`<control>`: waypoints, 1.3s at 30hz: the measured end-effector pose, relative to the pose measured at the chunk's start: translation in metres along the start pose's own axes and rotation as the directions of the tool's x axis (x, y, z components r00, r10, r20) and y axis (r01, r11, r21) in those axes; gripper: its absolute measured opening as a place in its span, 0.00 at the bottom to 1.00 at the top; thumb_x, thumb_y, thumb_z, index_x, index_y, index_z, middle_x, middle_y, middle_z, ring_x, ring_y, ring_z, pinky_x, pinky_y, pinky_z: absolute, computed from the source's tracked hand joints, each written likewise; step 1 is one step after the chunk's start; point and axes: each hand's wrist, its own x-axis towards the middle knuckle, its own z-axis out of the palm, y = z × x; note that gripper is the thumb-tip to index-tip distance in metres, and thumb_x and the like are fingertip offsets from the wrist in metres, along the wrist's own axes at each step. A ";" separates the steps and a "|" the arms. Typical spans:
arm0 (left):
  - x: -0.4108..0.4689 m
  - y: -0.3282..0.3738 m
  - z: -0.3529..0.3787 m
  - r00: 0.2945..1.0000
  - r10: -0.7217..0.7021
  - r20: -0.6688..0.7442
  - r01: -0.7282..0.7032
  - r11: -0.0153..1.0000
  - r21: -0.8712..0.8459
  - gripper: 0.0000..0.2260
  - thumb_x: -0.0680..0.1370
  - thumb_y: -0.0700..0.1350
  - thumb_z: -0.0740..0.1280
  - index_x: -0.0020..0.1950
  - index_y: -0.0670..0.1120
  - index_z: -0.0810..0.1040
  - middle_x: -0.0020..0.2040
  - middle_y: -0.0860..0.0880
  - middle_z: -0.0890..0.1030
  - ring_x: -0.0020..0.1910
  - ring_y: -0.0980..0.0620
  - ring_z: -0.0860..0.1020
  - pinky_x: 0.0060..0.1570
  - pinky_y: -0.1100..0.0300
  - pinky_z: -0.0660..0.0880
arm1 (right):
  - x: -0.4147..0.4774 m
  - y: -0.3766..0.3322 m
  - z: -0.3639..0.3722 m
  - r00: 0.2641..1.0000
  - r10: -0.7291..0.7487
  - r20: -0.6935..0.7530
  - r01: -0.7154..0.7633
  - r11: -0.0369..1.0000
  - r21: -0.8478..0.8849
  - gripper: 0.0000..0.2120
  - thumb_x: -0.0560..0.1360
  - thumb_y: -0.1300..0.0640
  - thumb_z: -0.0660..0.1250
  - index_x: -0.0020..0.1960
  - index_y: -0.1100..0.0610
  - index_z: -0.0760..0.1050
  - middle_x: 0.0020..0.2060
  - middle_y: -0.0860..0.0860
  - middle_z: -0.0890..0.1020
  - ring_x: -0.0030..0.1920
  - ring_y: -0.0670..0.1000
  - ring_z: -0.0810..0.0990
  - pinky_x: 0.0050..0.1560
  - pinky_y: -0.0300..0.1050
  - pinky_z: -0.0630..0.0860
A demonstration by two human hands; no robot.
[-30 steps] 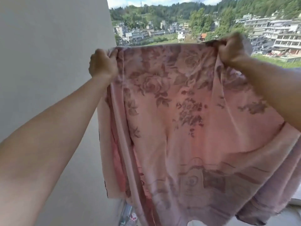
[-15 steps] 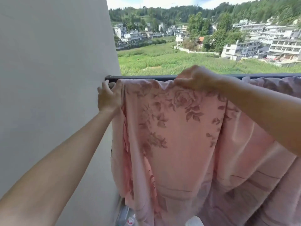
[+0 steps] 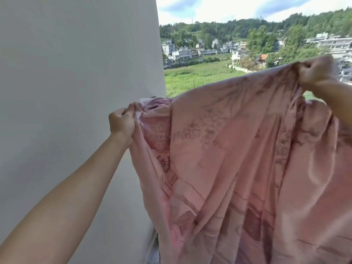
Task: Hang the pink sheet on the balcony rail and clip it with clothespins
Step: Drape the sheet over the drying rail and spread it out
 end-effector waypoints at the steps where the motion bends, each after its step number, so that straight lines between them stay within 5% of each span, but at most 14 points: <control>1: 0.004 -0.005 -0.008 0.998 -0.067 0.011 0.067 0.998 -0.017 0.17 0.78 0.48 0.68 0.31 0.46 0.73 0.28 0.51 0.76 0.29 0.52 0.75 0.31 0.61 0.71 | 0.016 0.018 -0.005 0.999 0.053 0.013 -0.052 0.998 -0.030 0.25 0.71 0.39 0.58 0.38 0.61 0.76 0.35 0.60 0.79 0.40 0.61 0.81 0.42 0.56 0.78; 4: 0.000 -0.025 -0.021 0.946 -0.280 0.166 0.270 0.960 0.078 0.09 0.77 0.49 0.68 0.39 0.45 0.78 0.39 0.46 0.79 0.40 0.49 0.77 0.36 0.58 0.72 | 0.016 0.030 -0.018 0.990 0.035 0.133 -0.012 0.985 -0.170 0.19 0.77 0.49 0.61 0.36 0.62 0.76 0.36 0.63 0.79 0.41 0.63 0.80 0.40 0.53 0.77; 6: -0.010 -0.026 -0.018 0.852 -0.382 0.357 0.348 0.924 0.158 0.10 0.75 0.52 0.67 0.48 0.47 0.79 0.42 0.45 0.78 0.38 0.48 0.76 0.36 0.58 0.70 | -0.010 0.011 -0.027 0.963 0.028 0.268 0.042 0.967 -0.252 0.25 0.77 0.39 0.61 0.42 0.62 0.78 0.43 0.63 0.81 0.46 0.62 0.80 0.36 0.50 0.77; 8: -0.017 -0.018 -0.005 0.800 -0.401 0.447 0.388 0.913 0.125 0.13 0.75 0.55 0.66 0.52 0.47 0.78 0.44 0.44 0.79 0.38 0.47 0.78 0.39 0.56 0.73 | -0.033 -0.012 -0.028 0.942 0.008 0.336 0.093 0.955 -0.283 0.26 0.74 0.34 0.65 0.56 0.56 0.79 0.57 0.59 0.82 0.54 0.60 0.80 0.46 0.50 0.80; 10: -0.018 -0.009 0.013 0.830 -0.380 0.408 0.391 0.919 0.061 0.17 0.73 0.55 0.70 0.56 0.45 0.79 0.47 0.46 0.82 0.43 0.47 0.81 0.42 0.54 0.77 | -0.071 -0.054 -0.012 0.890 -0.203 0.408 0.304 0.932 -0.198 0.21 0.77 0.43 0.66 0.66 0.53 0.74 0.62 0.55 0.79 0.57 0.57 0.79 0.57 0.51 0.77; 14: -0.021 0.004 0.051 0.943 -0.269 0.197 0.258 0.963 0.080 0.13 0.74 0.51 0.73 0.44 0.43 0.78 0.36 0.50 0.82 0.37 0.50 0.79 0.43 0.57 0.78 | -0.151 -0.124 0.033 0.644 -0.543 0.540 0.652 0.758 -0.016 0.27 0.77 0.36 0.62 0.70 0.50 0.70 0.64 0.53 0.78 0.56 0.56 0.79 0.49 0.50 0.75; 17: -0.016 0.012 0.067 0.985 -0.128 0.115 0.121 0.990 0.070 0.17 0.79 0.50 0.65 0.33 0.46 0.67 0.30 0.50 0.71 0.34 0.49 0.70 0.32 0.61 0.67 | -0.164 -0.119 0.055 0.695 -0.582 0.422 0.669 0.739 -0.081 0.21 0.79 0.40 0.60 0.67 0.48 0.74 0.59 0.51 0.82 0.51 0.57 0.82 0.50 0.53 0.78; 21: 0.003 0.016 0.066 0.993 -0.116 0.030 0.117 0.993 -0.005 0.17 0.79 0.43 0.64 0.32 0.47 0.64 0.32 0.51 0.67 0.36 0.50 0.68 0.35 0.61 0.67 | -0.139 -0.094 0.050 0.770 -0.614 0.173 0.623 0.783 0.007 0.14 0.81 0.49 0.62 0.52 0.55 0.84 0.37 0.54 0.85 0.35 0.56 0.82 0.36 0.45 0.74; 24: 0.012 0.012 0.062 0.997 -0.082 -0.015 0.083 0.994 0.067 0.14 0.79 0.40 0.61 0.34 0.47 0.66 0.35 0.49 0.72 0.38 0.50 0.70 0.35 0.61 0.69 | -0.105 -0.070 0.024 0.914 -0.393 0.098 0.402 0.909 -0.110 0.16 0.82 0.53 0.60 0.46 0.62 0.80 0.33 0.57 0.79 0.33 0.55 0.75 0.33 0.42 0.63; 28: 0.011 -0.005 0.060 0.997 -0.078 0.005 0.076 0.991 0.113 0.08 0.80 0.42 0.60 0.41 0.47 0.70 0.40 0.49 0.74 0.40 0.50 0.72 0.40 0.59 0.73 | -0.068 -0.037 -0.004 0.998 -0.070 -0.002 0.067 0.956 -0.286 0.11 0.80 0.59 0.59 0.45 0.62 0.78 0.37 0.59 0.78 0.37 0.56 0.72 0.41 0.47 0.67; 31: 0.002 -0.011 0.059 0.993 -0.112 0.026 0.111 0.993 0.036 0.03 0.78 0.40 0.65 0.50 0.44 0.72 0.45 0.47 0.77 0.43 0.50 0.76 0.46 0.58 0.75 | -0.072 -0.044 -0.005 0.996 -0.065 0.058 0.082 0.925 -0.371 0.09 0.78 0.61 0.61 0.52 0.59 0.79 0.45 0.58 0.81 0.43 0.57 0.76 0.45 0.48 0.68; 34: -0.008 -0.003 0.062 0.999 -0.028 0.037 0.029 0.999 -0.021 0.09 0.73 0.37 0.69 0.51 0.44 0.73 0.43 0.52 0.76 0.39 0.56 0.77 0.38 0.67 0.75 | -0.102 -0.078 0.017 0.890 -0.365 0.275 0.414 0.898 -0.149 0.18 0.79 0.50 0.63 0.67 0.54 0.73 0.62 0.56 0.79 0.53 0.57 0.79 0.47 0.47 0.74; 37: -0.019 0.004 0.058 0.998 0.011 0.067 -0.006 0.998 -0.068 0.11 0.72 0.40 0.71 0.51 0.46 0.74 0.45 0.50 0.79 0.41 0.54 0.79 0.39 0.65 0.77 | -0.132 -0.102 0.041 0.725 -0.497 0.477 0.572 0.820 -0.013 0.21 0.76 0.38 0.64 0.61 0.51 0.78 0.52 0.50 0.83 0.43 0.53 0.82 0.36 0.39 0.73; 39: -0.022 0.000 0.045 0.993 -0.031 0.112 0.031 1.000 0.004 0.17 0.69 0.44 0.75 0.54 0.47 0.74 0.50 0.48 0.80 0.45 0.51 0.81 0.44 0.58 0.80 | -0.137 -0.101 0.048 0.728 -0.530 0.435 0.602 0.798 -0.036 0.20 0.75 0.36 0.65 0.49 0.52 0.82 0.38 0.49 0.83 0.36 0.51 0.80 0.33 0.36 0.70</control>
